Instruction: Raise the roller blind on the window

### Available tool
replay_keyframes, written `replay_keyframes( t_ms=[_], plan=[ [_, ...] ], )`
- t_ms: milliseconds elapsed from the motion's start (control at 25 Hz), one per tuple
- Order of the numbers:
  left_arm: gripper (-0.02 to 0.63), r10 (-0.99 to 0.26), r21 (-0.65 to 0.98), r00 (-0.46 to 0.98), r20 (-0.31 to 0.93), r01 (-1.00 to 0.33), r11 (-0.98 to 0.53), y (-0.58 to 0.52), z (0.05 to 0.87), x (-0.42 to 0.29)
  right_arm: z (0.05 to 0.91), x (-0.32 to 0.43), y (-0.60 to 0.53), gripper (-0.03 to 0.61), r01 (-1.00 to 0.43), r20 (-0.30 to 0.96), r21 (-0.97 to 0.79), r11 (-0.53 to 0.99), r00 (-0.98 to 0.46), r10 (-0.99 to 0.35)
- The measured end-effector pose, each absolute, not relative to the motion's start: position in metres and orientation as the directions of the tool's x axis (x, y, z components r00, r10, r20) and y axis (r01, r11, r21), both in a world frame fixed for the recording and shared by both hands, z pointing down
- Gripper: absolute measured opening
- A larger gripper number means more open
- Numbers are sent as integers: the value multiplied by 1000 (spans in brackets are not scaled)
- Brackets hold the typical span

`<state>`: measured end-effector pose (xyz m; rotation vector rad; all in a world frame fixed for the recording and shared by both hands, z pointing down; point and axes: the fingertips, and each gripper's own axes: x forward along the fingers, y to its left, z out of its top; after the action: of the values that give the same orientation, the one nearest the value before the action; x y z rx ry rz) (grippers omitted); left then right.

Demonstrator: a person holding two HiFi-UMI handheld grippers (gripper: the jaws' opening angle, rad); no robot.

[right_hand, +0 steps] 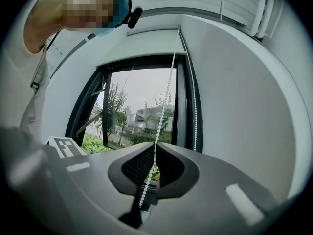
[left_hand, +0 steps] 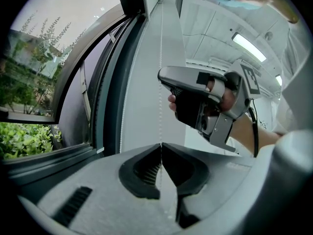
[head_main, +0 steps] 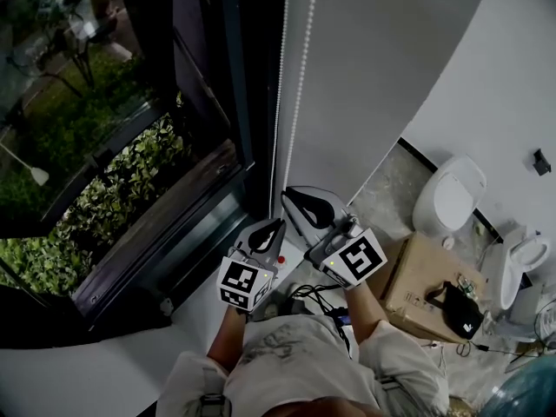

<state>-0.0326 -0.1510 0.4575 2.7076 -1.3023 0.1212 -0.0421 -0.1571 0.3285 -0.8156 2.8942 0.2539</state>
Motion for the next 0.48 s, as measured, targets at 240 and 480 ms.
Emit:
replay_keyframes(
  t_ms=[240,480],
  plan=[
    [17,-755,100,625,198,-779,-619,-148,488,-30,359,-39,-159,21,-538,-106,105,836,-842,-528],
    [17,-741,121,623,248,-779,-615,-145,514,-26,389,-37,-157,21,-539,-56,76,839,-842,-536]
  ],
)
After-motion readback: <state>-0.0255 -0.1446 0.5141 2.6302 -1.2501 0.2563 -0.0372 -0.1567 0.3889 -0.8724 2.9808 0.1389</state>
